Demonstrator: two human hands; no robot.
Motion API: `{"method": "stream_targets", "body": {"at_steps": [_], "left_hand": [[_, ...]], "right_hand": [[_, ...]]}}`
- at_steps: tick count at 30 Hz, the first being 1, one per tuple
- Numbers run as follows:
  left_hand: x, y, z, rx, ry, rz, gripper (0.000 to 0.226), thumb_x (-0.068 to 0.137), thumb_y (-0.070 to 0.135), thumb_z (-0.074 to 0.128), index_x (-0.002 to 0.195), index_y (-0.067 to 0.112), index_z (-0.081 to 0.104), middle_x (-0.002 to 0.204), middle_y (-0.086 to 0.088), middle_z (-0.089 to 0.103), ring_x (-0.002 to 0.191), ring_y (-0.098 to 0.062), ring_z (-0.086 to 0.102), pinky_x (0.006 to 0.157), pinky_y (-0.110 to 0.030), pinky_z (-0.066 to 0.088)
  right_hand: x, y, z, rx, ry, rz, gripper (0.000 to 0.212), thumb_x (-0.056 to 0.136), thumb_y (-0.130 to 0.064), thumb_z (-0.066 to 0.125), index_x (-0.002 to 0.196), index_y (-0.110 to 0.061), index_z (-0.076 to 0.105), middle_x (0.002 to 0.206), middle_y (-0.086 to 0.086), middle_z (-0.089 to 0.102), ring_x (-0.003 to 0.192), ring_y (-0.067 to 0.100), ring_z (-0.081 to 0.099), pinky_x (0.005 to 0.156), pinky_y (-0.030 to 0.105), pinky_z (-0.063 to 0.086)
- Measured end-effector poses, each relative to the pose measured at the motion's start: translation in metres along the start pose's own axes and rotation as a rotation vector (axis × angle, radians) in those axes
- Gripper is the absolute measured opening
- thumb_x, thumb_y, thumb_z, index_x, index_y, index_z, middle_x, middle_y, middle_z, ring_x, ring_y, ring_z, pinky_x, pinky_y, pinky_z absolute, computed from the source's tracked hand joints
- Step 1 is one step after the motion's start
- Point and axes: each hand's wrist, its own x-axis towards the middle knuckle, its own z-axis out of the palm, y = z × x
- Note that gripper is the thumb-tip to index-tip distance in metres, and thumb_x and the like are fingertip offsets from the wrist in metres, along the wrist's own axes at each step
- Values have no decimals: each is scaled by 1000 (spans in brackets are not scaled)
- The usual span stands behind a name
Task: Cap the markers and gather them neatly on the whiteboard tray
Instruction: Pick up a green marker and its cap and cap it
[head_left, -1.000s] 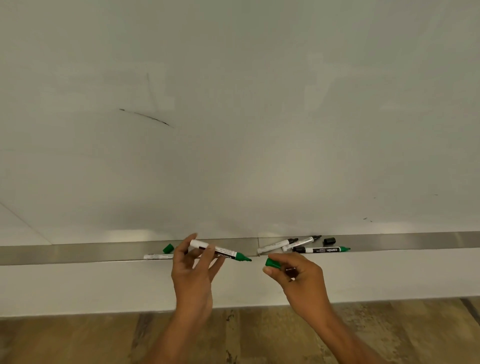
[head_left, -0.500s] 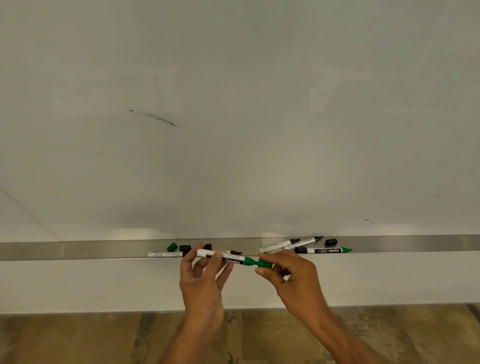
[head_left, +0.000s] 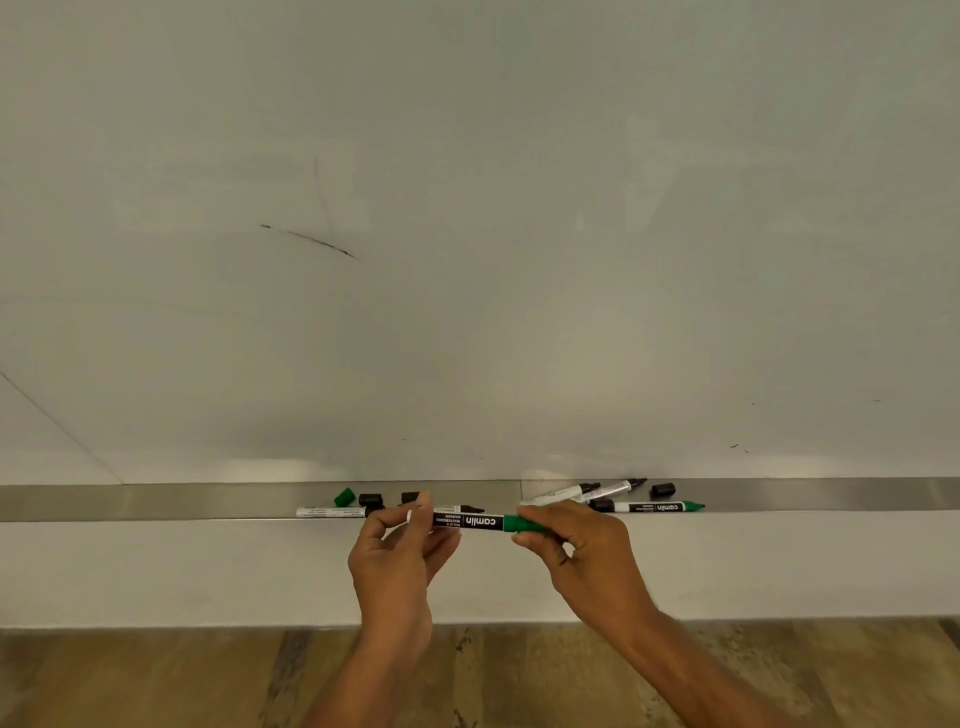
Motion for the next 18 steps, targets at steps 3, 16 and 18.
{"method": "stream_targets", "body": {"at_steps": [3, 16, 18], "left_hand": [[4, 1, 2, 12, -29, -19, 7, 82, 10, 72, 82, 10, 65, 70, -6, 76, 67, -26, 73, 58, -27, 60], [15, -12, -1, 2, -104, 29, 10, 85, 5, 66, 94, 8, 63, 70, -6, 76, 71, -20, 74, 65, -27, 62], [22, -14, 0, -3, -96, 8, 11, 85, 5, 66, 95, 8, 64, 71, -5, 76, 72, -19, 74, 67, -28, 62]], "right_hand": [[1, 3, 2, -64, -12, -23, 23, 83, -17, 74, 107, -17, 75, 90, -2, 77, 78, 7, 68, 75, 15, 54], [19, 11, 0, 5, -161, 68, 14, 87, -14, 69, 97, -22, 76, 74, -7, 71, 69, 11, 61, 62, 11, 45], [25, 13, 1, 60, -180, 139, 14, 87, -16, 71, 97, -24, 76, 73, -11, 71, 69, 14, 63, 62, 19, 52]]}}
